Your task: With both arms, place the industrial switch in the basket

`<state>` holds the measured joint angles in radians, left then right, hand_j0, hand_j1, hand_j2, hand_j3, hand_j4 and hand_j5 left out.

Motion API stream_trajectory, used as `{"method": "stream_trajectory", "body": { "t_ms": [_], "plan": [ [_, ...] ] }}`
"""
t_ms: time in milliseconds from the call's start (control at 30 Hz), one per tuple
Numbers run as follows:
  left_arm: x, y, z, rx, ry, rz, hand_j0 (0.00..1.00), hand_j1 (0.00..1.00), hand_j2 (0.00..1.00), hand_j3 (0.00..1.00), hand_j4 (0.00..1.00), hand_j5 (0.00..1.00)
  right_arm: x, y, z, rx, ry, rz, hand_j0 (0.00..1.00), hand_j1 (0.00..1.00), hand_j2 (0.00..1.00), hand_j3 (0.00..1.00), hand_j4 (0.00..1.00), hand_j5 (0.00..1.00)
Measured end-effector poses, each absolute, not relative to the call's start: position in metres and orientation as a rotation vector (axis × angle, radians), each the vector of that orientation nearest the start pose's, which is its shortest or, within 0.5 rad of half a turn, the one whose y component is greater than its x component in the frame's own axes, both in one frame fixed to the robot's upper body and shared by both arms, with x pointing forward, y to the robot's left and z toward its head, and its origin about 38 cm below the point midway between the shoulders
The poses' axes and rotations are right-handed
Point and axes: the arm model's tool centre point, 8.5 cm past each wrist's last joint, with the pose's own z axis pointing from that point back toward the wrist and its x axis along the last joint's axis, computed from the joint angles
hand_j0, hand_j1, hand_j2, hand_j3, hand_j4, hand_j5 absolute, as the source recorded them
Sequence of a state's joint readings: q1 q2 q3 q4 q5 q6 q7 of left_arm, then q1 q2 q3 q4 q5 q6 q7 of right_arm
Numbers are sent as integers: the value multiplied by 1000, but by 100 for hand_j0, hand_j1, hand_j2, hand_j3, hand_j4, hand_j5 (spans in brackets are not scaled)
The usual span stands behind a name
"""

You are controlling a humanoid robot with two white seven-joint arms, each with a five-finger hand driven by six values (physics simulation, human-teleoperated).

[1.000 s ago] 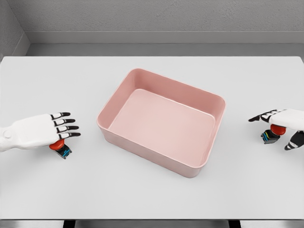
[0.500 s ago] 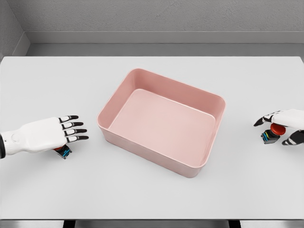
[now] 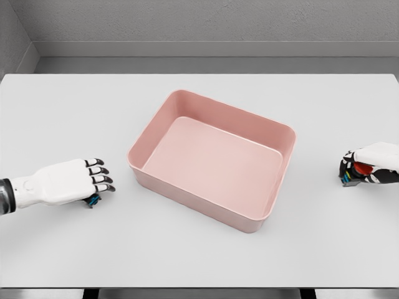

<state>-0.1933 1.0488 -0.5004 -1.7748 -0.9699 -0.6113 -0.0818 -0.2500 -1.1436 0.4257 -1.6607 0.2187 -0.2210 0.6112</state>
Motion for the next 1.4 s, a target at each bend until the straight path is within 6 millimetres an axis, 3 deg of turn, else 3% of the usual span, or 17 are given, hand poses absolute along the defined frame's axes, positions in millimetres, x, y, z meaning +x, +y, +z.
{"method": "stream_trajectory", "body": {
  "t_ms": [233, 500, 867, 1233, 1400],
  "plan": [
    [325, 321, 158, -777, 1568, 2888, 40, 40, 40, 40, 40, 40, 363, -409, 203, -424, -950, 1818, 49, 49, 49, 49, 49, 49],
    [327, 324, 160, -790, 1543, 2894, 22, 22, 22, 22, 22, 22, 376, -408, 233, -499, -998, 1819, 49, 49, 49, 49, 49, 49],
    [337, 332, 181, -879, 1600, 2856, 22, 22, 22, 22, 22, 22, 387, -400, 266, -571, -1068, 1829, 49, 49, 49, 49, 49, 49],
    [363, 334, 240, -1049, 1753, 2688, 22, 22, 22, 22, 22, 22, 392, -375, 300, -625, -1175, 1872, 49, 49, 49, 49, 49, 49],
    [371, 321, 258, -1072, 1884, 2566, 22, 22, 22, 22, 22, 22, 394, -367, 300, -613, -1205, 1875, 50, 50, 50, 50, 50, 50]
  ]
}}
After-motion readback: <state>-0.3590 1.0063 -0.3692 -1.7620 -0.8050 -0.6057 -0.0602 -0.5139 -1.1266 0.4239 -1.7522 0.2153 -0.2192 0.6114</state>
